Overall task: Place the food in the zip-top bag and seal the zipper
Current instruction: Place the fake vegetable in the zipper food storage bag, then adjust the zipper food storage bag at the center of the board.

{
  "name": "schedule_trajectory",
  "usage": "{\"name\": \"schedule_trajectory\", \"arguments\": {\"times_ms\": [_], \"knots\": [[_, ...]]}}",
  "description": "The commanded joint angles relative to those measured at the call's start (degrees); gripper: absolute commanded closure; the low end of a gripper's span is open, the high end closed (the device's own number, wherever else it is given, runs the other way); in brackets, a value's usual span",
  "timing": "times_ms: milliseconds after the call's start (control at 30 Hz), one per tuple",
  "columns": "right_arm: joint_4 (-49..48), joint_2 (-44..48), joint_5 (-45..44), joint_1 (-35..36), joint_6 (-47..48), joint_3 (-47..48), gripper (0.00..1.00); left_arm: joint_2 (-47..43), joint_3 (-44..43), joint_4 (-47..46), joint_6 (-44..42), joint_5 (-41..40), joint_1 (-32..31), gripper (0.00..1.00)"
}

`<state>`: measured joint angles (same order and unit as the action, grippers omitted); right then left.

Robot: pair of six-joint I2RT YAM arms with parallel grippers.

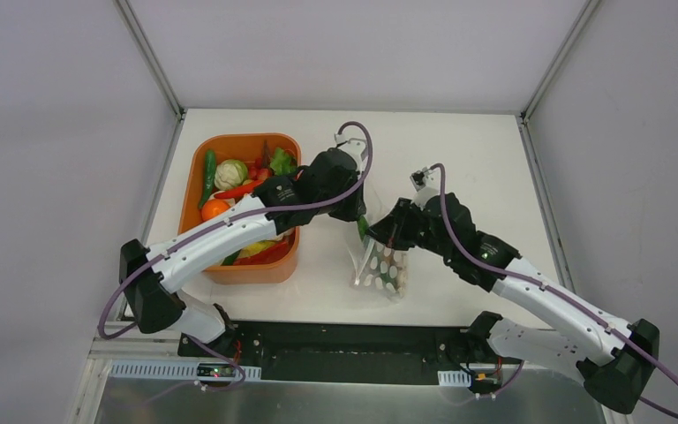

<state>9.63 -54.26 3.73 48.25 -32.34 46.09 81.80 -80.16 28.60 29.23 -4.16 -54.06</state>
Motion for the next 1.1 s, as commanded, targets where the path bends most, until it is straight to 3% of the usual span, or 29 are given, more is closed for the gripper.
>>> {"name": "schedule_trajectory", "arguments": {"times_ms": [0,200,400,600,800,933,1000,1067], "knots": [[-3.37,3.66,2.44,0.06,0.6,1.97,0.99,3.32,-3.39,0.48,-0.59,-4.3,-0.53,0.96],[-2.11,5.74,3.22,0.03,1.75,2.17,0.99,7.01,-6.91,0.99,-1.46,-6.47,-0.47,0.89],[0.58,5.96,-2.09,0.03,0.47,1.85,0.99,6.66,-7.83,0.1,-1.81,-5.5,-0.5,0.51],[2.06,4.44,-8.19,0.07,-0.81,1.94,0.99,1.11,-6.39,0.49,-3.19,-1.68,-0.53,0.44],[0.56,3.61,-10.94,0.06,-0.07,2.86,1.0,-9.45,-0.02,-5.77,-5.38,3.87,-0.58,0.35],[-5.58,5.97,-10.01,0.02,1.52,1.02,1.0,-15.73,4.27,-4.63,-6.33,-3.97,-0.58,0.3],[-4.75,5.41,-9.39,0.05,2.41,2.68,1.0,-19.08,7.37,-3.83,-5.45,-10.09,-0.37,0.21],[-3.07,3.78,-9.86,0.02,2.69,3.97,0.99,-20.62,9.8,-3.71,-4.63,-11.28,0.52,0.14]]}}
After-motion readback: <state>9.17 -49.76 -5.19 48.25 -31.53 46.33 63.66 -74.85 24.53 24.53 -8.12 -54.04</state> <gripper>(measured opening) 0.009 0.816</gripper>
